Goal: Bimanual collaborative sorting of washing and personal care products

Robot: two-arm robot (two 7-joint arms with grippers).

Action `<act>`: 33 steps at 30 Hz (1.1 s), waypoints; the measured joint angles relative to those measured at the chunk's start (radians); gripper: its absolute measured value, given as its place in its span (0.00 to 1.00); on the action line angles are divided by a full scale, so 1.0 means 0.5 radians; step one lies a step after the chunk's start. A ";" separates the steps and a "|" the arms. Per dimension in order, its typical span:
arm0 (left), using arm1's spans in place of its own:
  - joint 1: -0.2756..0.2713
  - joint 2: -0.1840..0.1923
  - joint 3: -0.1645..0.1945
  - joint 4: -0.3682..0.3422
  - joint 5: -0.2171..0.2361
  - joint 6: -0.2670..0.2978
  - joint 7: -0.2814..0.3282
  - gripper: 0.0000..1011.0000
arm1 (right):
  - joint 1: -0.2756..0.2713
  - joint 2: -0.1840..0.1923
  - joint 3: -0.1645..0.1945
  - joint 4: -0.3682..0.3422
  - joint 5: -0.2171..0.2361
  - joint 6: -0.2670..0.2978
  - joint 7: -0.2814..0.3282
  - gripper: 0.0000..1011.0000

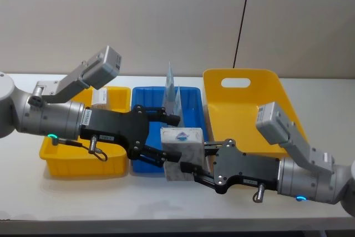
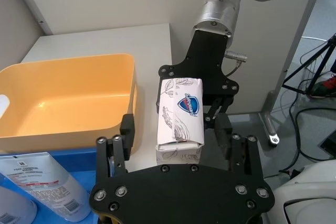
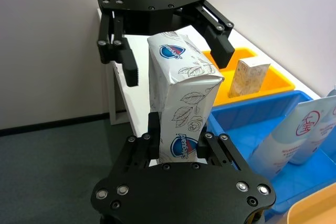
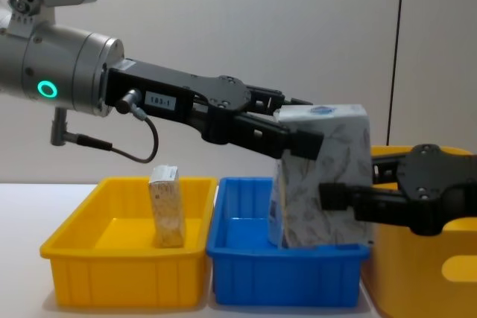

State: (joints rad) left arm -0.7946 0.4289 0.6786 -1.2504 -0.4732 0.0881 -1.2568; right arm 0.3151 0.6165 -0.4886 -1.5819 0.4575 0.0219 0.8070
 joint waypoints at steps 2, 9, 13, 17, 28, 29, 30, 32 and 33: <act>0.000 0.001 0.000 0.000 0.000 0.000 0.002 0.92 | -0.005 0.003 0.000 -0.001 0.000 -0.001 -0.007 0.34; 0.015 0.016 -0.009 -0.020 -0.007 0.000 0.034 0.99 | -0.033 0.027 0.010 -0.009 0.006 -0.004 -0.044 0.34; 0.032 0.033 -0.024 -0.042 -0.013 0.003 0.069 0.99 | -0.053 0.043 0.022 -0.017 0.014 -0.005 -0.072 0.34; 0.051 0.055 -0.041 -0.069 -0.018 0.012 0.112 0.99 | -0.089 0.065 0.046 -0.031 0.026 -0.009 -0.120 0.34; 0.104 0.135 -0.088 -0.181 -0.016 0.118 0.297 0.99 | -0.208 0.087 0.160 -0.091 0.082 -0.045 -0.300 0.34; 0.105 0.141 -0.089 -0.188 -0.014 0.125 0.306 0.99 | -0.217 0.087 0.169 -0.096 0.084 -0.048 -0.316 0.34; 0.105 0.151 -0.090 -0.202 -0.009 0.152 0.332 0.99 | -0.233 0.086 0.187 -0.105 0.087 -0.055 -0.353 0.34; 0.105 0.169 -0.090 -0.228 0.002 0.189 0.365 0.99 | -0.251 0.081 0.206 -0.113 0.089 -0.060 -0.386 0.34; 0.105 0.174 -0.090 -0.236 0.006 0.207 0.379 0.99 | -0.266 0.077 0.223 -0.122 0.089 -0.066 -0.424 0.34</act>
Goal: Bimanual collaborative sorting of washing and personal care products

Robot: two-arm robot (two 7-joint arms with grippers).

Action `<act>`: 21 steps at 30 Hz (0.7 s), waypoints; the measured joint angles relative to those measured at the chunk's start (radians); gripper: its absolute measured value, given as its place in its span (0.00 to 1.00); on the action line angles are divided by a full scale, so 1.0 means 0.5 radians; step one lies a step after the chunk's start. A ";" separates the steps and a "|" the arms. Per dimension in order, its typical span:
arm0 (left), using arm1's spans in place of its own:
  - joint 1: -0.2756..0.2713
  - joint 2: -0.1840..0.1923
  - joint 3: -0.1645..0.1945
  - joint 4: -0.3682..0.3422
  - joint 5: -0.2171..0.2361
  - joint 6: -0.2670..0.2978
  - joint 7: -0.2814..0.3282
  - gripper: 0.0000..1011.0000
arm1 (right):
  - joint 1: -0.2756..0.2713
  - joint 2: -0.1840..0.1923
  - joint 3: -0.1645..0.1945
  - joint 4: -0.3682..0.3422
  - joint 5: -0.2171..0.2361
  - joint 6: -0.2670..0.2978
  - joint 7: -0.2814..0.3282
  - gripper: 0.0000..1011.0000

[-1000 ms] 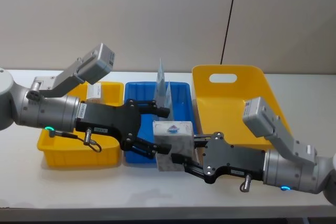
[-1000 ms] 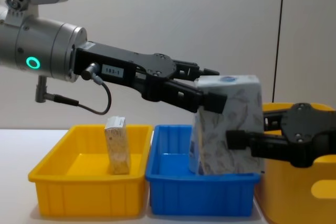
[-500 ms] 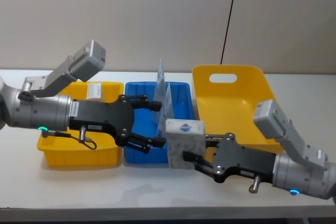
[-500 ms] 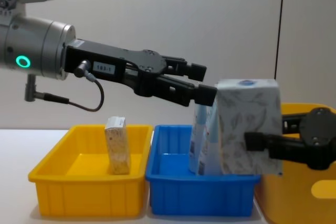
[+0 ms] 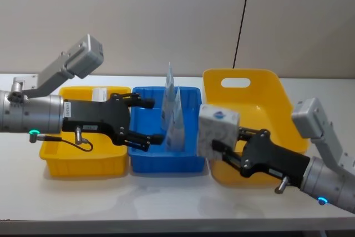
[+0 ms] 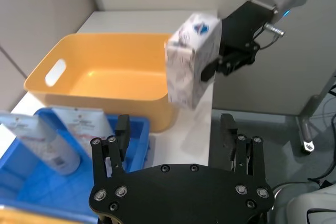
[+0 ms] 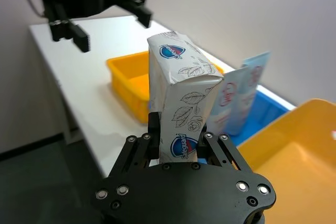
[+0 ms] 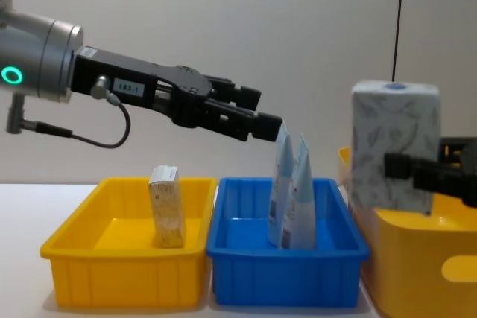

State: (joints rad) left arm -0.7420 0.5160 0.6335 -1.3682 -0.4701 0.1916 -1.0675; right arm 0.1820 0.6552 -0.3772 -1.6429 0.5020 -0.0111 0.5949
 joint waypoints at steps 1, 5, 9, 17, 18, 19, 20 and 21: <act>0.000 0.005 0.000 -0.007 0.004 0.013 0.008 0.99 | -0.007 -0.002 0.009 -0.004 0.000 -0.002 -0.012 0.34; -0.006 0.029 0.003 -0.039 0.020 0.081 0.063 0.99 | -0.044 -0.018 0.053 -0.027 -0.004 -0.014 -0.106 0.34; -0.016 0.047 0.009 -0.060 0.030 0.141 0.104 0.99 | -0.076 -0.038 0.096 -0.051 -0.022 -0.021 -0.206 0.34; -0.029 0.066 0.018 -0.077 0.038 0.202 0.145 0.99 | -0.131 -0.090 0.174 -0.100 -0.084 -0.006 -0.438 0.34; -0.030 0.067 0.019 -0.078 0.038 0.206 0.148 0.99 | -0.136 -0.096 0.181 -0.106 -0.091 -0.001 -0.459 0.34; -0.031 0.069 0.019 -0.079 0.038 0.209 0.150 0.99 | -0.139 -0.101 0.187 -0.110 -0.097 0.003 -0.479 0.34; -0.033 0.071 0.020 -0.081 0.040 0.218 0.156 0.99 | -0.146 -0.113 0.198 -0.119 -0.113 0.014 -0.528 0.34; -0.034 0.071 0.020 -0.082 0.040 0.220 0.157 0.99 | -0.150 -0.121 0.204 -0.123 -0.120 0.020 -0.549 0.34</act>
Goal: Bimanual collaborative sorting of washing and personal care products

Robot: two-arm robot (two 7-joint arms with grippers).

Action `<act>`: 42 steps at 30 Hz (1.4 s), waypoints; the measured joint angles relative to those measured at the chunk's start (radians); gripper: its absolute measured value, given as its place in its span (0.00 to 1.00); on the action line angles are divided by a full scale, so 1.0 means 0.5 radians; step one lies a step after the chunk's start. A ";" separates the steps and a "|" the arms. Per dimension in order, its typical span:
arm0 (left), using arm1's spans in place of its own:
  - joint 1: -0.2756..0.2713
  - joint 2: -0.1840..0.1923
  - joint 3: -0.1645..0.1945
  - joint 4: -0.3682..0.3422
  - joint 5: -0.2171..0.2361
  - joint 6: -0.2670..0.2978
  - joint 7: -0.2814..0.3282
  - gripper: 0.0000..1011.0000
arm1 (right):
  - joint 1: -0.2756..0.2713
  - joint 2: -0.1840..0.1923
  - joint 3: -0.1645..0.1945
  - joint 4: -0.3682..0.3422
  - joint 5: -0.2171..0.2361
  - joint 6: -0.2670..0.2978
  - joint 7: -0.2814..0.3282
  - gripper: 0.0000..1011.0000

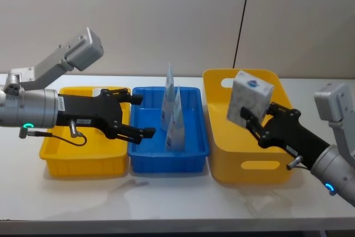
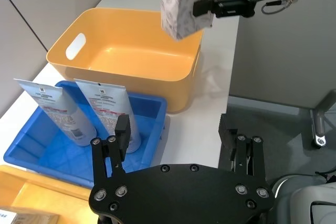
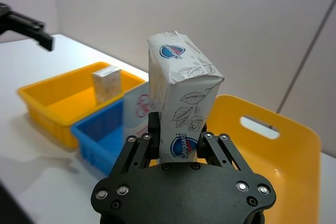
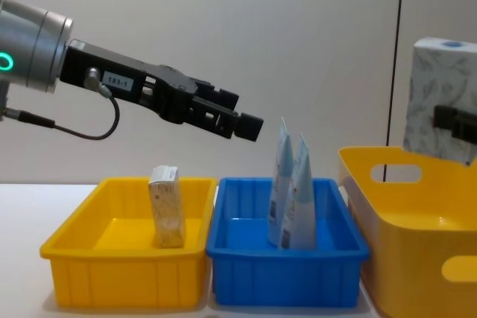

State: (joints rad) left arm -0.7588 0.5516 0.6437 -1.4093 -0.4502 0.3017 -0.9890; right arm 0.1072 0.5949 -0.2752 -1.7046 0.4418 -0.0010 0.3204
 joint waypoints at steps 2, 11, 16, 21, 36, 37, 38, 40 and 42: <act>-0.002 0.003 0.001 -0.002 0.001 0.009 0.006 0.99 | -0.007 -0.018 0.014 -0.014 -0.024 0.019 -0.062 0.34; -0.007 0.010 0.004 -0.008 0.004 0.032 0.022 0.99 | -0.015 -0.104 0.054 -0.048 -0.143 0.129 -0.337 0.34; -0.008 0.012 0.005 -0.009 0.005 0.040 0.027 0.99 | 0.000 -0.156 0.062 -0.052 -0.209 0.195 -0.471 0.34; -0.009 0.013 0.006 -0.011 0.006 0.044 0.029 0.99 | 0.033 -0.230 0.064 -0.043 -0.283 0.286 -0.625 0.34; -0.011 0.015 0.006 -0.013 0.006 0.050 0.033 0.99 | 0.162 -0.445 0.045 0.112 -0.426 0.583 -0.964 0.31; -0.011 0.015 0.006 -0.013 0.006 0.050 0.033 0.99 | 0.173 -0.461 0.042 0.131 -0.434 0.604 -0.980 0.31; -0.011 0.016 0.006 -0.013 0.006 0.050 0.034 0.99 | 0.179 -0.468 0.040 0.141 -0.438 0.616 -0.989 0.31; -0.011 0.016 0.006 -0.013 0.006 0.051 0.034 0.99 | 0.191 -0.483 0.036 0.163 -0.447 0.633 -1.001 0.31; -0.011 0.016 0.006 -0.013 0.006 0.051 0.034 0.99 | 0.204 -0.497 0.030 0.189 -0.456 0.654 -1.013 0.31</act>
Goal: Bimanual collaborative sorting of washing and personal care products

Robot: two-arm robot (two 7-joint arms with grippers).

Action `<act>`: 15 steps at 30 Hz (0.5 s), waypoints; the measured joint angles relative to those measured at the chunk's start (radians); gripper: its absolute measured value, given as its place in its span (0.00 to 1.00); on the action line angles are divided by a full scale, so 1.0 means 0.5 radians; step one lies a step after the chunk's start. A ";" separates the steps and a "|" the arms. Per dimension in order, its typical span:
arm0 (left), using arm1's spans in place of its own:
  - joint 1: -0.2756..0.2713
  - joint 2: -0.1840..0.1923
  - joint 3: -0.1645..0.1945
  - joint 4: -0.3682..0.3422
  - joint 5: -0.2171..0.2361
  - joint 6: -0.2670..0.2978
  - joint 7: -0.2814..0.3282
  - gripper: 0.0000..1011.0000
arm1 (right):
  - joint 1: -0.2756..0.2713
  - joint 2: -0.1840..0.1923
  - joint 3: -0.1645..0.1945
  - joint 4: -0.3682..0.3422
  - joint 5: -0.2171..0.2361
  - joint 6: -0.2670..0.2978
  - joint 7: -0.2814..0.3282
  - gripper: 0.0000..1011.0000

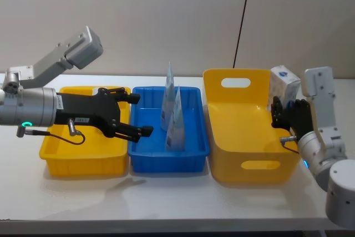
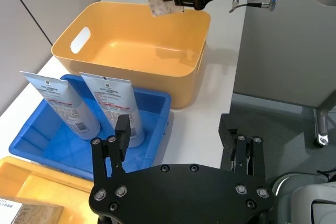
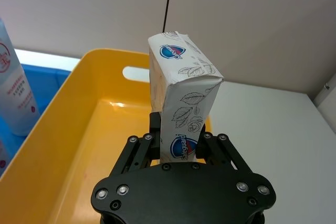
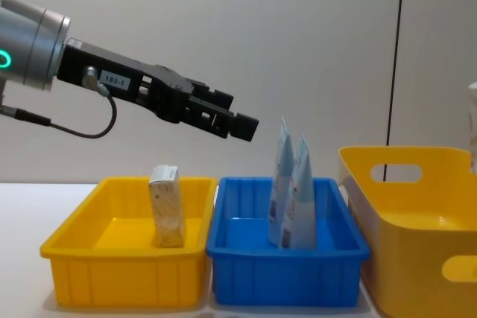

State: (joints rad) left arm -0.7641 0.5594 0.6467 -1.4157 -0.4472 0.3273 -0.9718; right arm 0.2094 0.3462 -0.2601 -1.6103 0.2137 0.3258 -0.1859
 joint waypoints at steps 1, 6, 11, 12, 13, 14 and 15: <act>0.000 0.000 0.000 0.000 0.000 0.000 0.000 0.99 | 0.009 -0.008 -0.004 0.016 -0.009 0.013 -0.005 0.31; 0.000 0.000 0.000 0.000 0.000 0.001 0.000 0.99 | 0.037 -0.024 -0.020 0.059 -0.030 0.034 -0.008 0.31; 0.000 0.000 0.000 0.000 0.000 0.001 0.000 0.99 | 0.065 -0.036 -0.033 0.097 -0.054 0.044 -0.006 0.31; 0.000 0.000 0.000 0.000 0.000 0.001 0.000 0.99 | 0.070 -0.037 -0.034 0.102 -0.057 0.044 -0.005 0.31; 0.000 0.000 0.000 0.000 0.000 0.001 0.000 0.99 | 0.074 -0.038 -0.036 0.106 -0.060 0.045 -0.005 0.31; 0.000 0.000 0.000 0.000 0.000 0.001 0.000 0.99 | 0.077 -0.039 -0.037 0.111 -0.062 0.045 -0.003 0.31; 0.000 0.000 0.000 0.000 0.000 0.001 0.000 0.99 | 0.083 -0.042 -0.039 0.118 -0.066 0.046 -0.001 0.31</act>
State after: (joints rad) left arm -0.7641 0.5594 0.6466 -1.4155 -0.4473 0.3279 -0.9717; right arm 0.2511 0.3254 -0.2798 -1.5514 0.1806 0.3489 -0.1862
